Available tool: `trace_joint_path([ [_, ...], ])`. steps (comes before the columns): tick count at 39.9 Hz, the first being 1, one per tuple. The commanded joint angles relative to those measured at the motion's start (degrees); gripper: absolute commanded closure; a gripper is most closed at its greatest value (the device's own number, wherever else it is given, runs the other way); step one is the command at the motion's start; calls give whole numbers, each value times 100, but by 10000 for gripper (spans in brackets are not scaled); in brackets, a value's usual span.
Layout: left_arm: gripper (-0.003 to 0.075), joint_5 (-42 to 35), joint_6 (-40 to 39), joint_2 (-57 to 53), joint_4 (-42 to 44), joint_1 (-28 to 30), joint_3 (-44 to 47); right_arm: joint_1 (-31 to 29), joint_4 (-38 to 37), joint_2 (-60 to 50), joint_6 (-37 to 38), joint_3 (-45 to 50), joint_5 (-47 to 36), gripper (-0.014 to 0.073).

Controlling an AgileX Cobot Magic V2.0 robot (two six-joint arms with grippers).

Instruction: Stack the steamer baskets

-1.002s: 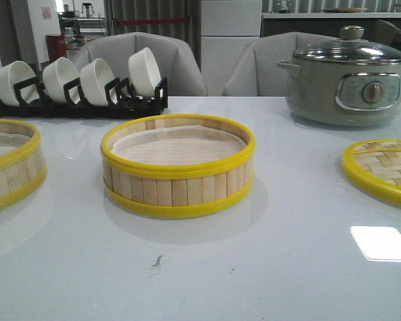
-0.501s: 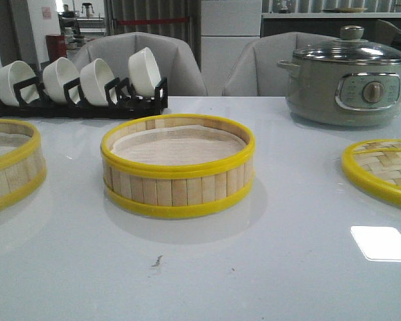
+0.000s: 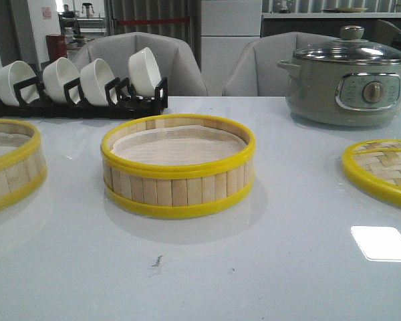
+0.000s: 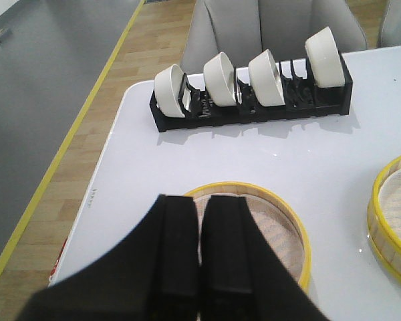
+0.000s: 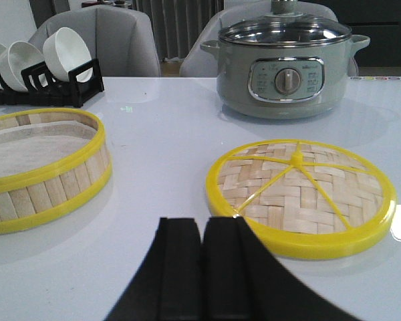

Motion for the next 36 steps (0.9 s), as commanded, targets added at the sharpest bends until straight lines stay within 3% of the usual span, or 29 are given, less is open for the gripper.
trace_joint_path([
  [1, 633, -370, -1, -5, 50, -31, -165, -2, -10, -116, -46, -84, -538, 545],
  [11, 633, -304, -1, -5, 63, -31, -165, -2, 18, -116, 4, -122, -1137, 545],
  [15, 633, -236, -1, -5, 63, -31, -165, -2, 431, -116, 325, -501, -1224, 545],
  [23, 633, -23, -1, -5, 89, -31, -165, -2, 391, 657, 185, -2265, 375, 545],
  [29, 633, 74, -1, -5, -201, -31, -165, -2, 391, 2072, 185, -3278, 766, 545],
  [36, 633, 306, -1, -5, -253, -31, -165, -2, 520, 3177, 185, -3783, 987, 545],
])
